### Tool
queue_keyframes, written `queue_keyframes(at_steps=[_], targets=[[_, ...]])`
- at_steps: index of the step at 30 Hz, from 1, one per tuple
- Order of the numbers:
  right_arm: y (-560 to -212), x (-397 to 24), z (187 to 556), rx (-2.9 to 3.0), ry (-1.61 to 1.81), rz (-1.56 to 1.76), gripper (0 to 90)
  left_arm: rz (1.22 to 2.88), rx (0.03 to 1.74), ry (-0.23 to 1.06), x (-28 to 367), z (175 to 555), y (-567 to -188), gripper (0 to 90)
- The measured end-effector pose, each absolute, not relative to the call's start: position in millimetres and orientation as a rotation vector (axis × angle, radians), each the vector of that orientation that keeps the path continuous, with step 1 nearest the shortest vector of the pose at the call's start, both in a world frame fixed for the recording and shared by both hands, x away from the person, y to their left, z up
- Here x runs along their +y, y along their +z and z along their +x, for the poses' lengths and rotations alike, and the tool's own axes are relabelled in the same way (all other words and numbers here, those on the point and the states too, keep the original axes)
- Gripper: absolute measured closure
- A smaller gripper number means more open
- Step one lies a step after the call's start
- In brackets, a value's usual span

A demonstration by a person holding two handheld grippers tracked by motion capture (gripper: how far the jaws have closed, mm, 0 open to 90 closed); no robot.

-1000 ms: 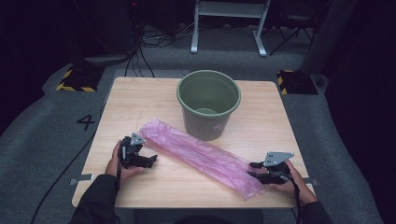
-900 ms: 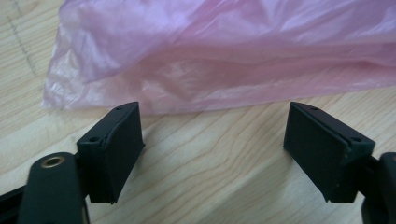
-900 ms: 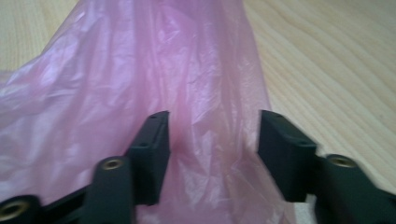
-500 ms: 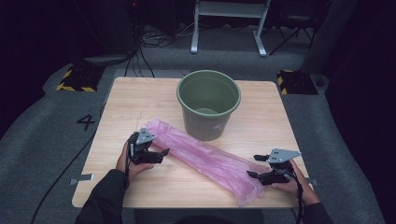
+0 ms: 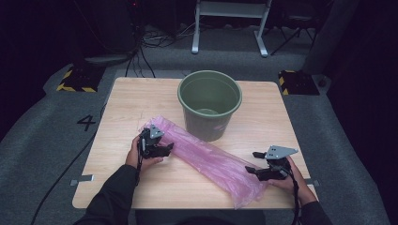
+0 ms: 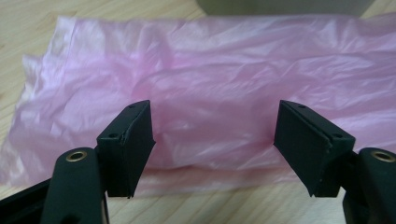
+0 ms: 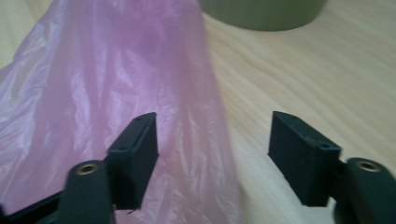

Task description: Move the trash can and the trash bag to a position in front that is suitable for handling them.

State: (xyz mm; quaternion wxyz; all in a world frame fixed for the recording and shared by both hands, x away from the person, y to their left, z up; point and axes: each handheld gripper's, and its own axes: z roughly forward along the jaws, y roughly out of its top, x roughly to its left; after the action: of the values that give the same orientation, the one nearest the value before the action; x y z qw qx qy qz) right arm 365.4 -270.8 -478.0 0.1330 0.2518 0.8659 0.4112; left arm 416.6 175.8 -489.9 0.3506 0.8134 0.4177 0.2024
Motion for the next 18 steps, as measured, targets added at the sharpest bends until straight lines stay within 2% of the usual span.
queue_keyframes(at_steps=[3,9,18], targets=[[-484.0,-261.7,363.9,2.567,1.179,0.678,45.6,2.094,1.114,0.540,180.9,419.2,-492.4,28.9],[-490.8,-241.6,359.1,2.654,1.186,0.571,54.1,2.070,1.177,0.570,184.3,423.6,-496.4,27.3],[-496.6,-218.4,352.1,2.714,1.180,0.453,68.8,2.035,1.129,0.473,172.5,417.4,-487.5,22.6]])
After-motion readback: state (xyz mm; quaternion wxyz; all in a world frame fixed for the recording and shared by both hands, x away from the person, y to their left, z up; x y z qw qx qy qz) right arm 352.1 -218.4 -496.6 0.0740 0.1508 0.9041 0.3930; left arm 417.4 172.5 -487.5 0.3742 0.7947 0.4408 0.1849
